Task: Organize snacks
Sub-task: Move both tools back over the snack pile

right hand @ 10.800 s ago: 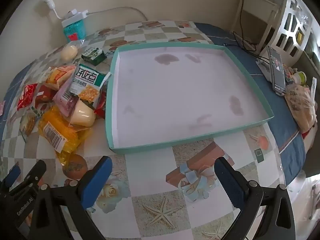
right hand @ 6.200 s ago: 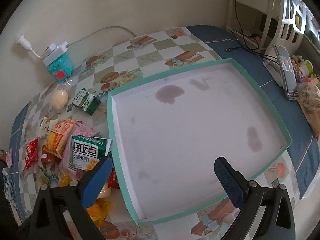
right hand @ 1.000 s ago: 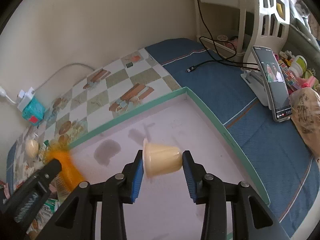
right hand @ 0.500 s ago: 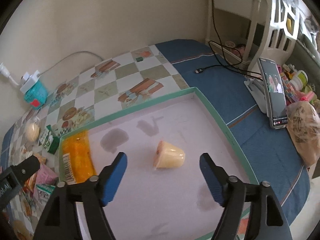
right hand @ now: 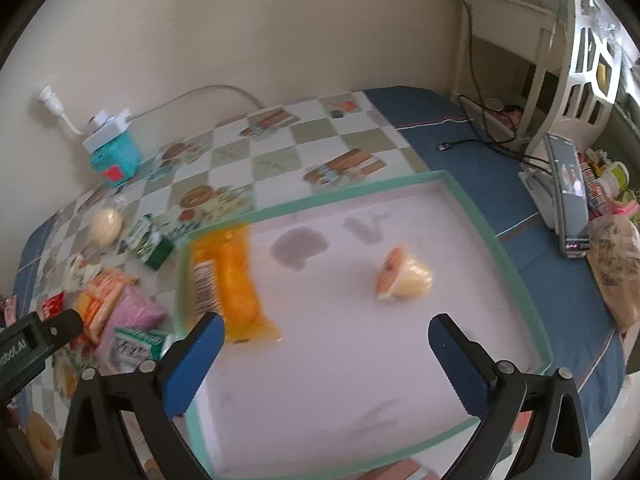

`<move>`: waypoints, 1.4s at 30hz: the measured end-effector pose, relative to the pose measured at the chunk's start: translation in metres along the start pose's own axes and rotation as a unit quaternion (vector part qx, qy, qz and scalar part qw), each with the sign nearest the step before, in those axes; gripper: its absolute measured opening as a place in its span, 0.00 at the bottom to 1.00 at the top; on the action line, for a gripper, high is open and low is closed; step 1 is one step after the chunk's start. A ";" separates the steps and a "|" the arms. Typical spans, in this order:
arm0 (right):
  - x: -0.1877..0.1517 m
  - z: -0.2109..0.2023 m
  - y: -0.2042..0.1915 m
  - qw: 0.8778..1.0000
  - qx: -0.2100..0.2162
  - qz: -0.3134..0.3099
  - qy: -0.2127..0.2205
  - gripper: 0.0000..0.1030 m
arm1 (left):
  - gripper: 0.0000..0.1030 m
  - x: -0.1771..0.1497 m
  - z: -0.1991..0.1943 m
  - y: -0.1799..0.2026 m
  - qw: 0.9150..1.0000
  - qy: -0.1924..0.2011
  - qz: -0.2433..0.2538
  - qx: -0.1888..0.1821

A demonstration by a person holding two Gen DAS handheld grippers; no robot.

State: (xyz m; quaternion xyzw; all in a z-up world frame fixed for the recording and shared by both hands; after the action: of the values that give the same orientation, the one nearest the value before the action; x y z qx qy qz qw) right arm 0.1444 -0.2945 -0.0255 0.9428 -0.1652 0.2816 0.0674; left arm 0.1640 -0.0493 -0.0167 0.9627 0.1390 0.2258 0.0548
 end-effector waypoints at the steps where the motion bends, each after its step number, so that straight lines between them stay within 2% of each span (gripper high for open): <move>1: -0.003 -0.002 -0.004 1.000 0.002 -0.003 -0.001 1.00 | 0.89 0.001 -0.002 -0.008 1.000 0.003 -0.007 0.002; 14: -0.017 -0.024 -0.067 0.998 0.027 -0.056 0.004 1.00 | 0.89 0.009 -0.029 -0.116 0.994 0.036 -0.093 0.046; 22: -0.035 -0.026 -0.121 0.994 0.067 -0.085 -0.015 1.00 | 0.90 0.007 -0.037 -0.181 0.984 0.043 -0.153 0.076; 29: -0.046 -0.025 -0.146 0.992 0.080 -0.097 -0.028 1.00 | 0.90 0.004 -0.039 -0.229 0.976 0.044 -0.197 0.087; 35: -0.053 -0.021 -0.159 0.990 0.085 -0.107 -0.038 1.00 | 0.90 -0.001 -0.031 -0.249 0.972 0.031 -0.216 0.087; 42: -0.057 -0.003 -0.157 0.990 0.080 -0.106 -0.056 1.00 | 0.90 -0.008 -0.001 -0.236 0.975 -0.005 -0.214 0.061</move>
State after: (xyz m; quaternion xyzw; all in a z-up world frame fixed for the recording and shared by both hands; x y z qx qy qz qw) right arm 0.1535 -0.1313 -0.0599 0.9716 -0.0451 0.2318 0.0120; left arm 0.0991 0.1742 -0.0585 0.9133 0.3548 0.1952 0.0435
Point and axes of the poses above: each gripper's, at about its wrist camera, not at the fingertips, and z roughly the way its jaws point, y to its right, x to its top, the point moved 10 cm from there along z, roughly the way its jaws point, and after that the axes turned 6 degrees about -x, right-handed, at the moved point
